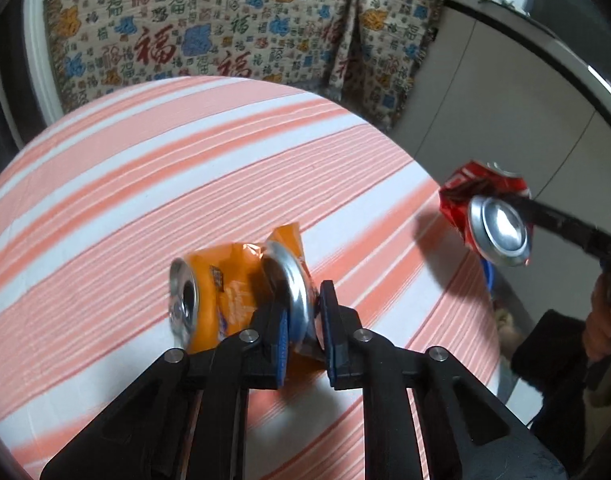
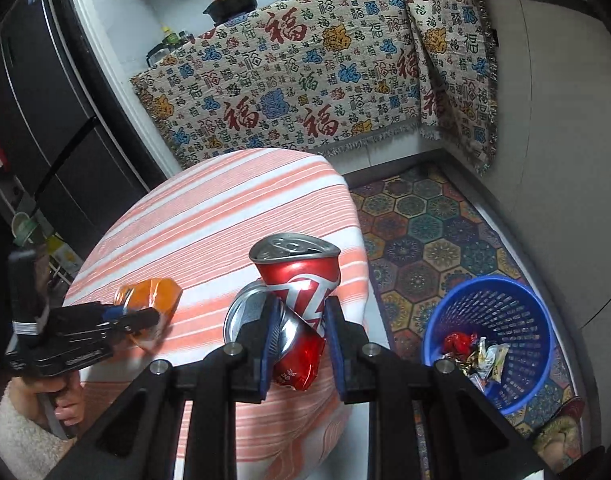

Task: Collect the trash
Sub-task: 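Carry the orange and red cans over the blue basket and open both tools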

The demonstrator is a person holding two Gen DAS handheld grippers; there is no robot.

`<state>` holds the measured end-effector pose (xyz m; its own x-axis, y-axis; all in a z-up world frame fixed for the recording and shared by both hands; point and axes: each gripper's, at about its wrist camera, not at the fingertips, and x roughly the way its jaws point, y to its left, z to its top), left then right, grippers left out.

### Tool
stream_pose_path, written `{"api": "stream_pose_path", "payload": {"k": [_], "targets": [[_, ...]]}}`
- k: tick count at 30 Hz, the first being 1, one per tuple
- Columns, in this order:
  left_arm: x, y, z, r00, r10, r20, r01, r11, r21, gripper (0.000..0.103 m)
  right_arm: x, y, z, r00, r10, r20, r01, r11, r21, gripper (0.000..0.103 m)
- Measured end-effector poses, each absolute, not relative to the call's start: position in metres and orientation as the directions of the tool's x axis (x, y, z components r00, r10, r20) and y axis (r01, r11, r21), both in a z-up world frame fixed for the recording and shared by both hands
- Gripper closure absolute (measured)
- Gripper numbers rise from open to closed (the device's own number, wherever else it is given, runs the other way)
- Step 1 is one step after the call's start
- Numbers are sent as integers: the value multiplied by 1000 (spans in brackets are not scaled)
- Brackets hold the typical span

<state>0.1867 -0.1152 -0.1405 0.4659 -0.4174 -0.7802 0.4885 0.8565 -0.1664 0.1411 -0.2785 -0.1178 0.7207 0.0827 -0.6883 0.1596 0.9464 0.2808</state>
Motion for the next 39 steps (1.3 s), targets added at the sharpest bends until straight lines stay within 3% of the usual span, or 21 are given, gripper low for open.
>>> {"api": "stream_pose_path", "payload": {"k": [8,16,23,30,31,32,33,35,37,39], "targets": [[178,-142,-112,468,-495,-732,541,816,-206,91,116,-303,-112,745,61,-664,188,936,297,80],[172,-263,-89,322,-642,-696,716,646,-265,91,90,-387,-94,722,-115,-682,348,913,215,80],[180,-373,-119,165,-694,-701,769,536,-349,91,78,-457,-133,598,-219,-771,479,869,125,80],[196,-440,-168,88,-658,-748,779,514,-360,89,86,-502,-182,539,-188,-821,532,832,159,79],[199,-446,-174,89,-650,-755,777,519,-355,84,88,-507,-191,535,-178,-826,534,828,168,79],[200,-447,-179,80,-649,-757,777,517,-360,70,89,-511,-199,532,-163,-831,538,823,183,79],[203,-451,-184,70,-647,-759,773,516,-369,56,91,-516,-207,529,-139,-837,540,816,206,70],[206,-457,-193,70,-644,-762,765,526,-373,47,91,-525,-222,519,-113,-847,556,797,235,53],[206,-461,-197,78,-630,-773,764,536,-360,44,88,-532,-232,511,-121,-851,580,779,238,53],[203,-456,-195,97,-629,-771,766,542,-346,35,83,-535,-232,513,-131,-849,608,753,251,50]]}}
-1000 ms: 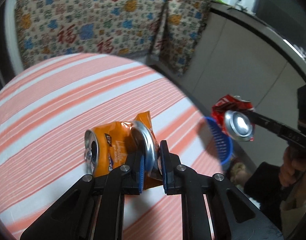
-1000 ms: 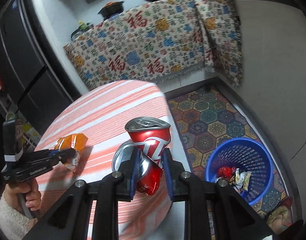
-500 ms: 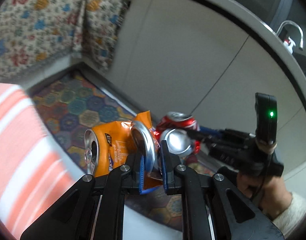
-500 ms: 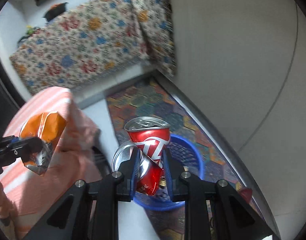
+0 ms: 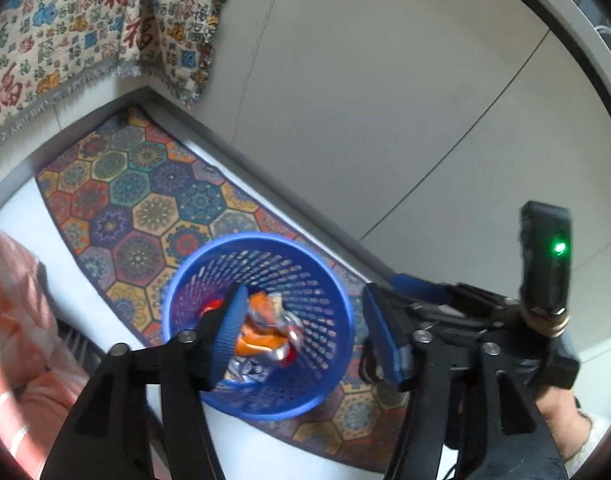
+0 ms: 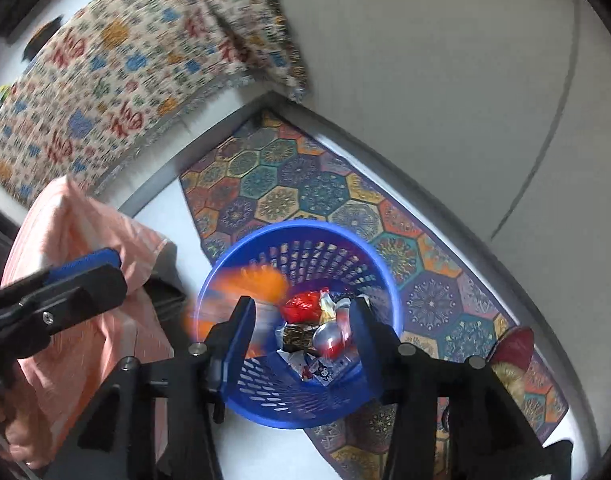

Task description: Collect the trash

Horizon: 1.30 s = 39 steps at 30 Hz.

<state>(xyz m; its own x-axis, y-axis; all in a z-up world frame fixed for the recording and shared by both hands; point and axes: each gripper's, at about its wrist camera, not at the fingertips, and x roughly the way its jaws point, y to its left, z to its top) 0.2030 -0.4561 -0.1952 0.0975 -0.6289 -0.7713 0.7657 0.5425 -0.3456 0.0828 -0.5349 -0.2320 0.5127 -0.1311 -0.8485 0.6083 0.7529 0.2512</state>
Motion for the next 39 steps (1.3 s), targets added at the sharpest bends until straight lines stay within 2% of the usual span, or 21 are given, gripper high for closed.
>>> {"api": "stream_pose_path", "payload": {"k": [1,2,3,7,8,9,13,16,21,27,32,39], "targets": [[199,-451,-189,115,-636,-763,769,543,-337,32,79,-535,-230,519,-138,-844,619,741,259,47],[194,-448,-183,130,-637,-760,771,547,-326,24,73,-536,-224,528,-152,-835,631,729,266,38],[189,-442,-175,157,-634,-757,772,557,-306,18,68,-536,-218,537,-167,-827,640,719,270,36],[169,-412,-137,215,-651,-728,782,561,-271,5,46,-522,-184,548,-211,-810,657,708,260,31],[165,-404,-129,218,-657,-722,786,557,-269,0,42,-519,-176,554,-216,-804,655,709,261,19],[158,-394,-120,227,-659,-717,792,553,-258,0,33,-511,-164,566,-225,-793,649,714,261,14],[121,-357,-99,373,-572,-730,772,628,-98,0,1,-474,-127,580,-247,-776,632,738,237,12],[97,-334,-91,437,-547,-714,744,666,-55,0,-20,-441,-109,570,-264,-778,629,749,207,0],[64,-317,-82,536,-472,-700,702,709,59,0,-52,-389,-85,547,-340,-765,625,774,103,0],[52,-301,-66,503,-536,-678,699,713,-45,0,-76,-359,-58,543,-398,-739,626,779,40,0],[47,-297,-61,530,-498,-686,680,733,-7,0,-83,-340,-41,553,-424,-717,617,787,11,0],[42,-281,-54,524,-502,-688,672,740,-27,0,-82,-318,-29,568,-412,-712,589,808,2,0]]}}
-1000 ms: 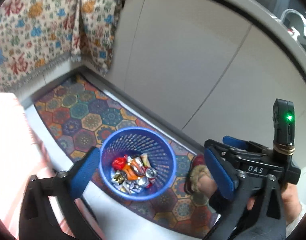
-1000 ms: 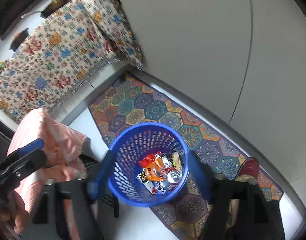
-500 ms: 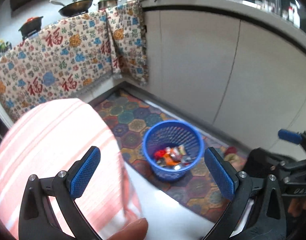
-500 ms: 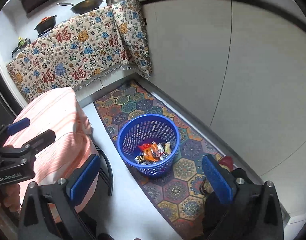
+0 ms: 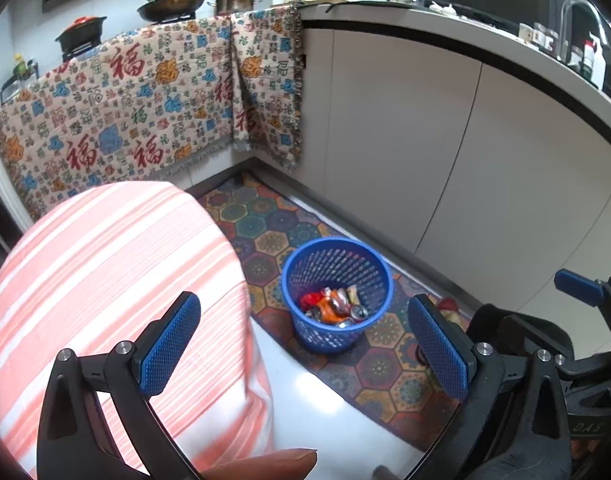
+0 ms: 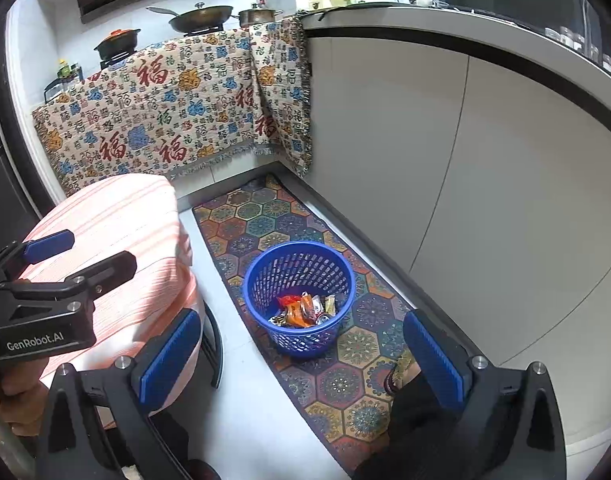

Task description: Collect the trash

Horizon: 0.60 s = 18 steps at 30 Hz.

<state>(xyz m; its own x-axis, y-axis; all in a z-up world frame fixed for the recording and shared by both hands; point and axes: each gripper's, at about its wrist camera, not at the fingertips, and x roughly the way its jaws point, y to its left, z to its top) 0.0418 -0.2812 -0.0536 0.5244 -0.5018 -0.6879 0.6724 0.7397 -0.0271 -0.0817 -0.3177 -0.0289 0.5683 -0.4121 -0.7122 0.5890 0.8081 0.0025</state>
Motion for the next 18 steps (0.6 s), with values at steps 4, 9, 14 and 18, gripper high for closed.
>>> {"api": "stream_pose_path", "payload": {"k": [4,9,14,18], "targets": [[36,-275,-50,540,-498,-679,666,746,-18,0,-83,-309,-24,578,-412,-704,579,815,-2,0],[32,-271,-48,549,-497,-672,663,748,-11,0,-85,-301,-22,577,-410,-706,575,818,-6,0],[30,-270,-47,556,-490,-671,659,752,-3,0,-86,-300,-22,576,-413,-706,574,819,-10,0],[28,-267,-46,560,-489,-668,657,754,-1,0,-87,-296,-20,577,-418,-701,571,821,-20,0]]}}
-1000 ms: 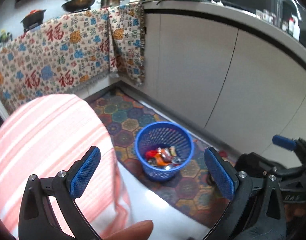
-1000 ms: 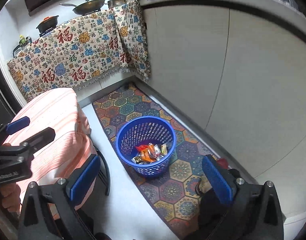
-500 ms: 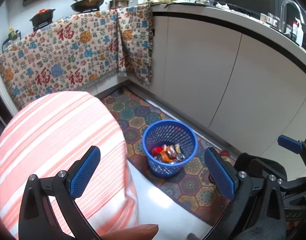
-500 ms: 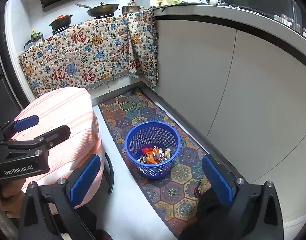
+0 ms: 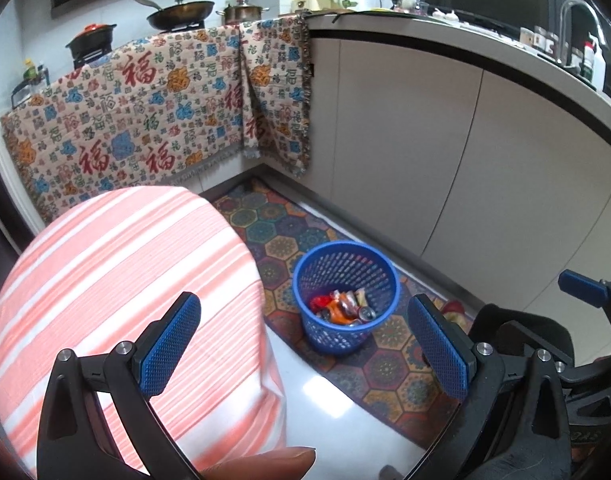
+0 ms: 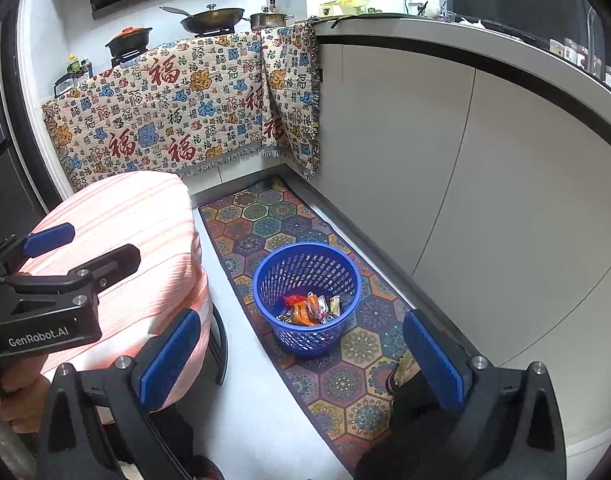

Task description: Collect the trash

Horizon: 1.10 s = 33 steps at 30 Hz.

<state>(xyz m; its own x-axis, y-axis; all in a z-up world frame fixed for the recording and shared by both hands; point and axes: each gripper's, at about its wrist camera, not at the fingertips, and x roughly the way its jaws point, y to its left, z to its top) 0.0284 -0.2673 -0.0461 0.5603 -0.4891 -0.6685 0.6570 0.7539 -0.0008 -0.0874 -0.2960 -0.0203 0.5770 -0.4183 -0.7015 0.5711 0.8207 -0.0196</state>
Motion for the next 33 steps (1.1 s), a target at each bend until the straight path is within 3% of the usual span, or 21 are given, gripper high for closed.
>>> {"api": "stream_pose_path", "payload": {"k": [33], "targets": [[26,-264,-46,547,-493,-676,665,747,-7,0,-87,-298,-18,575,-411,-707,567,824,-17,0]]}}
